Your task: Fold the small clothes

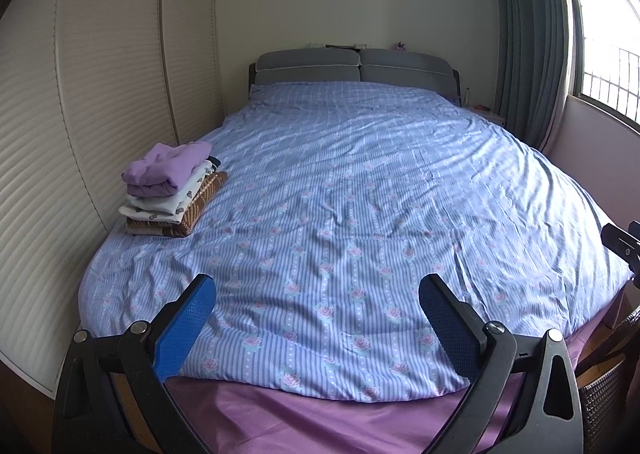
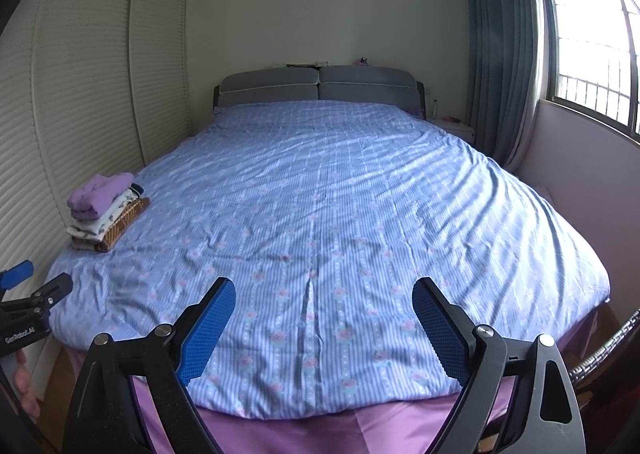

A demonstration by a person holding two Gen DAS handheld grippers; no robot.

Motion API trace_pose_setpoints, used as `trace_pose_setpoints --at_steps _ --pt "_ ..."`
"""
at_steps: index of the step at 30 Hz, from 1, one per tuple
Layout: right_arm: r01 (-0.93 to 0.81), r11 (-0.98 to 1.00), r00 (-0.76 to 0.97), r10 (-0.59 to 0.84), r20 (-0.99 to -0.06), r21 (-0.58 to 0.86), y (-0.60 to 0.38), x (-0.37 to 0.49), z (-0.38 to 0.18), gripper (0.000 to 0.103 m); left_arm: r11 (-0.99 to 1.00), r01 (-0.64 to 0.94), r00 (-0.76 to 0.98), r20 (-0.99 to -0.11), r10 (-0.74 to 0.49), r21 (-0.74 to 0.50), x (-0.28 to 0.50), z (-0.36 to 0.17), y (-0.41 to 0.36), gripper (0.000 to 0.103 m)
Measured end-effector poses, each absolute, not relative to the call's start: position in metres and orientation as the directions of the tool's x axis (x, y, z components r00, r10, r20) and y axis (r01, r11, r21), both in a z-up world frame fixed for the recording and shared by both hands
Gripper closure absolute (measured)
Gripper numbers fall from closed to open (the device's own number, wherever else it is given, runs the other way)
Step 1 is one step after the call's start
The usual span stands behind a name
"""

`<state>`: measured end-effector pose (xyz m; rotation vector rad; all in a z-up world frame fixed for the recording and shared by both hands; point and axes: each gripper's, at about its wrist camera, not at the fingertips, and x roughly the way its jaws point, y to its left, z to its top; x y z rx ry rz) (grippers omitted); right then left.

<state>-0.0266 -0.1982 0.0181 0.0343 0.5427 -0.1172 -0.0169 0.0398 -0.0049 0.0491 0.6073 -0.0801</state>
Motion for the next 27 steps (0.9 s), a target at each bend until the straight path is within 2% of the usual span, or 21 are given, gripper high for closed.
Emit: trace_pose_setpoints --at_steps 27 --pt "0.129 0.991 0.849 -0.096 -0.52 0.027 -0.2033 -0.0261 0.0172 0.012 0.994 0.105 0.816 -0.574 -0.069 0.03 -0.0153 -0.0013 0.0358 0.0"
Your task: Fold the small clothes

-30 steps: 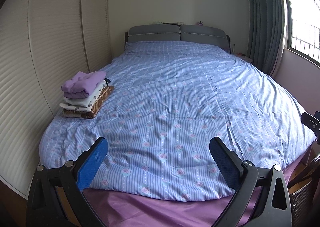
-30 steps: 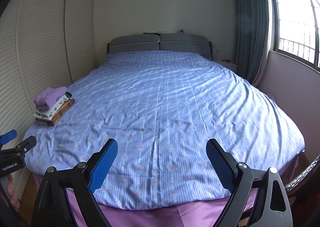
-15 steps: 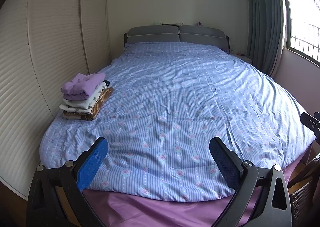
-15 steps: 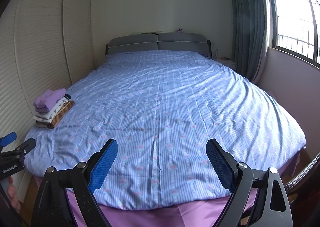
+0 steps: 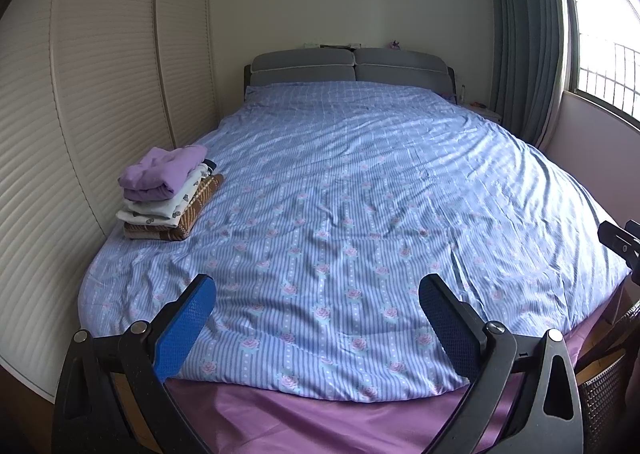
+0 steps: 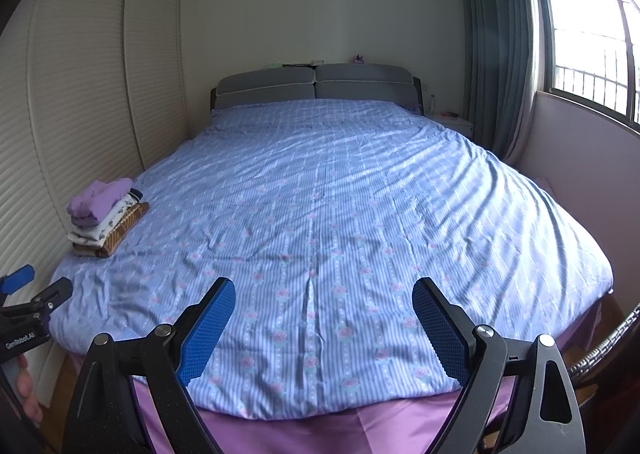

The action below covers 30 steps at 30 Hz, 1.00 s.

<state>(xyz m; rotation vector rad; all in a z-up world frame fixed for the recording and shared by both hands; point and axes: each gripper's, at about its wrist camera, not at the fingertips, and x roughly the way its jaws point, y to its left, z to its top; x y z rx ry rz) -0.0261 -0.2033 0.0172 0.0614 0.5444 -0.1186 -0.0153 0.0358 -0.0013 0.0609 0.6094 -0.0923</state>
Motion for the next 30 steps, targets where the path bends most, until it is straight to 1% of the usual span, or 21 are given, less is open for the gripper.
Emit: trace_pose_setpoints --at_steps 30 --pt "0.13 0.991 0.848 -0.094 -0.522 0.033 -0.2029 -0.0259 0.017 0.012 0.992 0.118 0.817 -0.571 -0.079 0.031 -0.0145 -0.0048 0.0375 0.0"
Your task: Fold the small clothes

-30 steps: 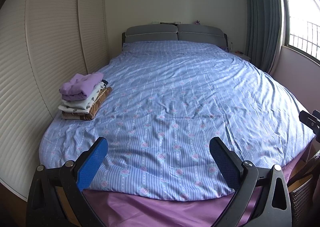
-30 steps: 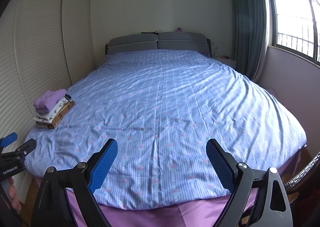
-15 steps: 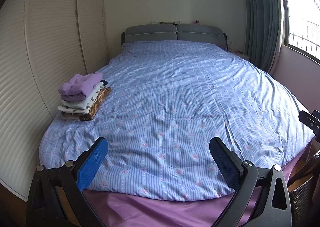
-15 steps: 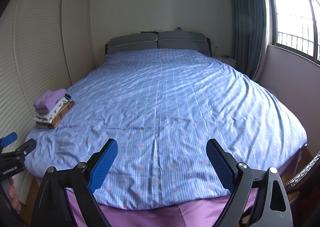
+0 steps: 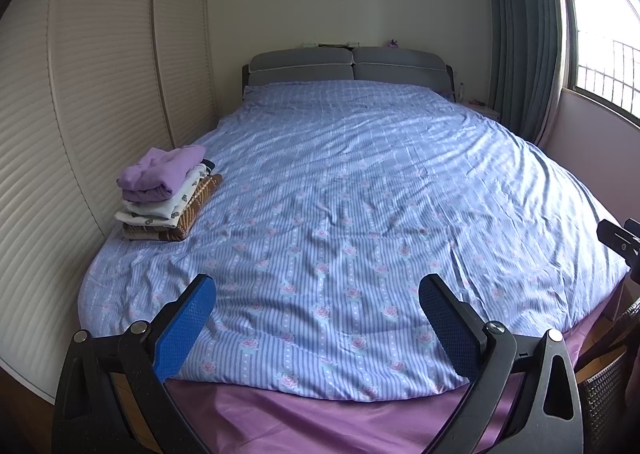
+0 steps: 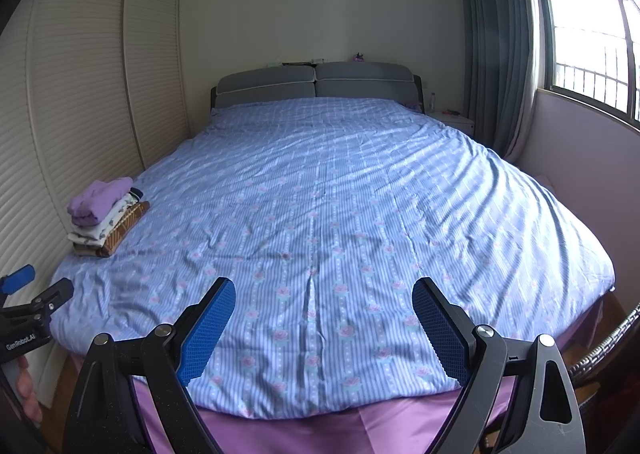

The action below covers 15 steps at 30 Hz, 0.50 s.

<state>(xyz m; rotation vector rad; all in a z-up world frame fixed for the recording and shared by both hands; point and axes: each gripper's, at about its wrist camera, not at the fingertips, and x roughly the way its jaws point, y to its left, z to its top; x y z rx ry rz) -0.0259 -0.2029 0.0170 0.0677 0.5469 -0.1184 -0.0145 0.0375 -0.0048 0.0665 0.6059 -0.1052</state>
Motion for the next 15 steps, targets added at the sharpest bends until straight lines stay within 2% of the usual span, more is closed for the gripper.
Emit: trace_pose_setpoints --at_steps 15 --pt "0.13 0.991 0.848 -0.094 -0.522 0.032 -0.2027 -0.0256 0.0162 0.012 0.989 0.142 0.808 -0.581 -0.097 0.033 -0.0113 -0.0053 0.0348 0.0"
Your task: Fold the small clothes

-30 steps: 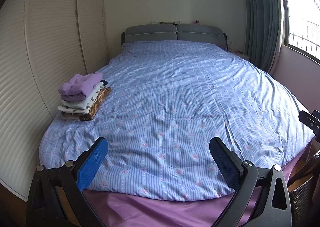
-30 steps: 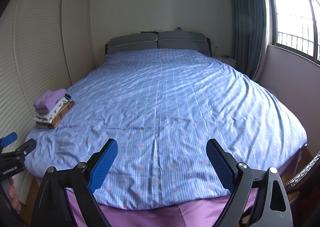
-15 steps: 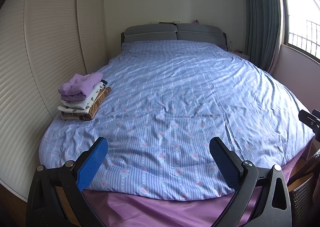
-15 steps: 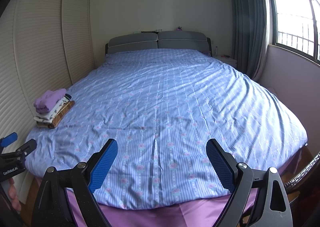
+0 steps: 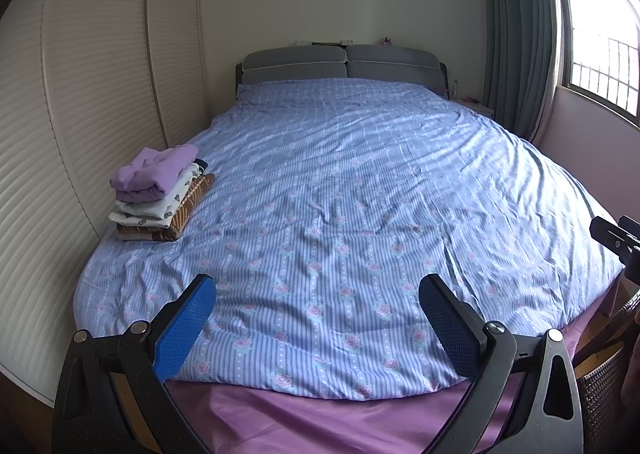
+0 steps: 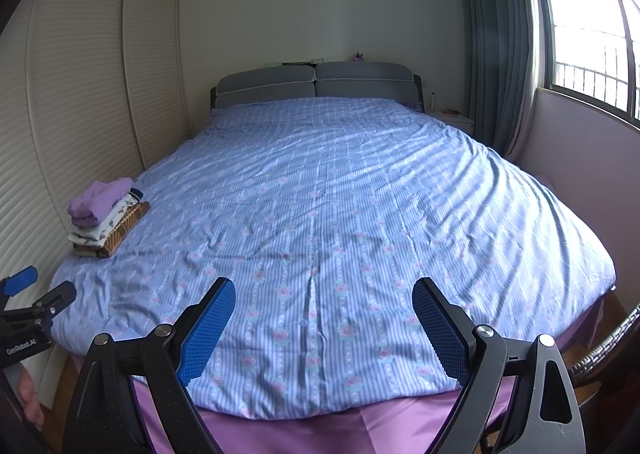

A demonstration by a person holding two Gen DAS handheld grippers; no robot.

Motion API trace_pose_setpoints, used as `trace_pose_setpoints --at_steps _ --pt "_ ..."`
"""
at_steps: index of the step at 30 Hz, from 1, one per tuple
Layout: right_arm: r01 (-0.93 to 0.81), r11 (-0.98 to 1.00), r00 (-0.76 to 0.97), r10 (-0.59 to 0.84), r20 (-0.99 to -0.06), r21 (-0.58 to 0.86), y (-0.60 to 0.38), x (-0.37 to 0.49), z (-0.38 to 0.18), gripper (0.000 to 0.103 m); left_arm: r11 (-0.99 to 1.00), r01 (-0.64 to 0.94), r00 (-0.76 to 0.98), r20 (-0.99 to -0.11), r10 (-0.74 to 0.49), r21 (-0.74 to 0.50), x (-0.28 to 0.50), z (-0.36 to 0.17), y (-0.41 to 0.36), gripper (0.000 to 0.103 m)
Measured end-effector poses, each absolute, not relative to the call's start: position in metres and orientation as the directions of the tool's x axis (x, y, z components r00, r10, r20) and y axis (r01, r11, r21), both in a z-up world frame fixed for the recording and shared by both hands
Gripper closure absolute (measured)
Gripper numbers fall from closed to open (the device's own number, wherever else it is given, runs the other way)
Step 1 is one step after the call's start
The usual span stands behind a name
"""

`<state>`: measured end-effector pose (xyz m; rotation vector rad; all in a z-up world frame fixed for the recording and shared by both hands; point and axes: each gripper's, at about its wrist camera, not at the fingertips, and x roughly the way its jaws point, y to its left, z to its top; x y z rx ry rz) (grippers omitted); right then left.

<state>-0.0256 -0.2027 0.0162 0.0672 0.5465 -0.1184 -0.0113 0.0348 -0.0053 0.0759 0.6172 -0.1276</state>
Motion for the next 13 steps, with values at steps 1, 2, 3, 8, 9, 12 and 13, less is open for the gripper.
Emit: trace_pose_setpoints --at_steps 1,2,3,8,9,12,13 --pt "0.131 0.991 0.848 -0.094 -0.522 0.033 -0.203 -0.026 0.016 0.012 0.989 0.143 0.807 -0.583 -0.098 0.032 -0.011 -0.005 0.035 0.0" --pt "0.13 0.991 0.847 -0.094 -0.523 0.033 -0.203 -0.025 0.016 0.012 0.989 0.145 0.804 -0.586 -0.099 0.031 -0.011 -0.006 0.034 0.0" --pt "0.129 0.991 0.847 -0.093 -0.523 0.033 -0.203 -0.025 0.016 0.012 0.989 0.147 0.801 -0.59 -0.102 0.029 -0.011 -0.008 0.034 0.0" --pt "0.132 0.991 0.845 -0.095 -0.527 0.033 -0.2 -0.025 0.015 0.012 0.989 0.146 0.782 -0.613 -0.114 0.002 -0.006 -0.016 0.035 0.0" --pt "0.132 0.991 0.845 -0.096 -0.526 0.032 -0.2 -0.025 0.015 0.012 0.988 0.154 0.776 -0.618 -0.127 -0.01 -0.003 -0.017 0.035 0.0" --pt "0.132 0.991 0.843 -0.097 -0.53 0.028 -0.199 -0.025 0.014 0.012 0.987 0.157 0.769 -0.625 -0.135 -0.019 0.001 -0.021 0.037 0.0" --pt "0.132 0.991 0.841 -0.099 -0.532 0.024 -0.198 -0.025 0.014 0.012 0.987 0.161 0.766 -0.628 -0.139 -0.022 0.003 -0.022 0.037 0.0"
